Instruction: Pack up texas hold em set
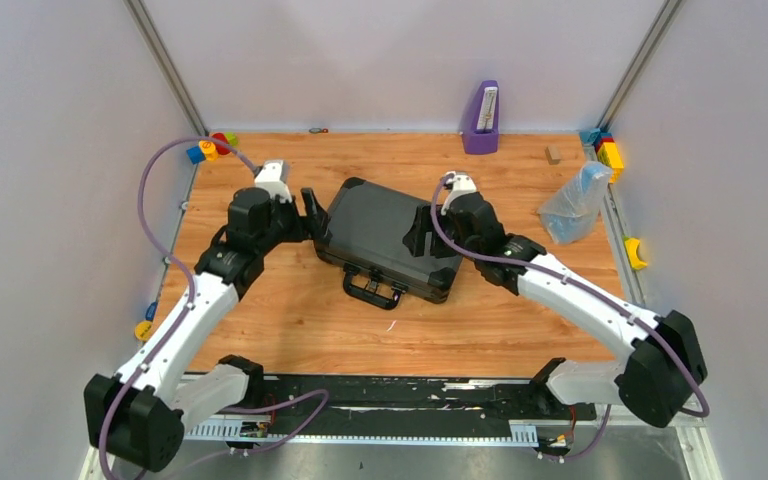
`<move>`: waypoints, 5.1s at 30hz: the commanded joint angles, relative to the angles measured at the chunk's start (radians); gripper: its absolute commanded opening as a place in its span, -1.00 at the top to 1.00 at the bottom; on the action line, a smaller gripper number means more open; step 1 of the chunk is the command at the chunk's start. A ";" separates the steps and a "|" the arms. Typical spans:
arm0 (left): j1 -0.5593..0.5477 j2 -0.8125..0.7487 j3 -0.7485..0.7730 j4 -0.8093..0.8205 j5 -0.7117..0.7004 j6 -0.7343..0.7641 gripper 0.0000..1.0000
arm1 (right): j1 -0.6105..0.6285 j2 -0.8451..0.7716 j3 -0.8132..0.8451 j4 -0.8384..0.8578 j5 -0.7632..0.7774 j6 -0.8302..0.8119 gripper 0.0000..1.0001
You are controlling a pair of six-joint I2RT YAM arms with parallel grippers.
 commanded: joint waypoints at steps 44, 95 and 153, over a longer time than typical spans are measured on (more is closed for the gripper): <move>-0.210 0.056 -0.693 0.709 0.205 -0.645 -0.26 | 0.000 0.192 -0.146 0.062 -0.132 0.010 1.00; -0.250 0.327 -0.572 1.027 0.239 -0.598 0.36 | 0.000 0.184 -0.156 0.053 -0.119 0.013 1.00; -0.255 -0.052 -0.530 0.417 0.121 -0.373 1.00 | -0.001 0.190 -0.154 0.035 -0.116 0.007 1.00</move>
